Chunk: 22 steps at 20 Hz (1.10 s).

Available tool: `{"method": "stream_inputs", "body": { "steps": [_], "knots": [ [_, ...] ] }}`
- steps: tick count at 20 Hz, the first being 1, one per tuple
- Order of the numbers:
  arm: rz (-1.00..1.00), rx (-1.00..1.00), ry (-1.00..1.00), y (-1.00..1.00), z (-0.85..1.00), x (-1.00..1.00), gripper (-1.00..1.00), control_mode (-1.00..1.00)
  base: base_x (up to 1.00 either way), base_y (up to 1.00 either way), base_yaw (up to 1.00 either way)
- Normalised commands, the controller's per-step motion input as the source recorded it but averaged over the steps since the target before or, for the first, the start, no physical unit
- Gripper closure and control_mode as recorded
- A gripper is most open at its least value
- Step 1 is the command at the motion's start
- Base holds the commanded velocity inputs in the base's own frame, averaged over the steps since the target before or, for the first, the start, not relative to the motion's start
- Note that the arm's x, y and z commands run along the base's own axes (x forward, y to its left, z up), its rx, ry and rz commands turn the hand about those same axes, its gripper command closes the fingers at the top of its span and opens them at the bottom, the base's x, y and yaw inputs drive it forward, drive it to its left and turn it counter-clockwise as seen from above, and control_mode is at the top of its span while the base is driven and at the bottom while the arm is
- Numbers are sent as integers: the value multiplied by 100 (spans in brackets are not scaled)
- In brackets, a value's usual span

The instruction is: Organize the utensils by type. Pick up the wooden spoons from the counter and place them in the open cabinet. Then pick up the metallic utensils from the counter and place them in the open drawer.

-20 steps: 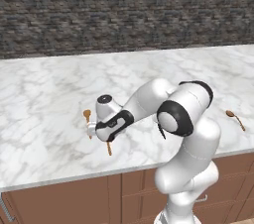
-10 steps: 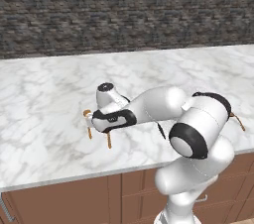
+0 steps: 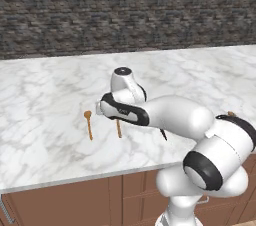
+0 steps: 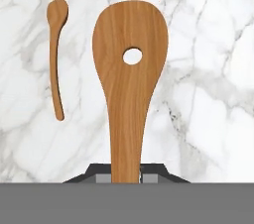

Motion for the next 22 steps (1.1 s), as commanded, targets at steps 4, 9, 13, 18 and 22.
{"method": "stream_inputs", "body": {
  "steps": [4, 9, 13, 18, 22],
  "knots": [
    [3, 1, -2, -26, 54, -3, 100, -100, 0, 0, 0],
    [4, 0, 0, -28, 49, -1, 100, -100, 0, 0, 0],
    [2, 0, 0, -23, 40, -3, 100, -100, 0, 0, 0],
    [0, 0, 0, -16, 13, -3, 100, -100, 0, 0, 0],
    [0, -1, 1, 0, 0, 0, 100, 100, 0, 0, 0]
  ]
}}
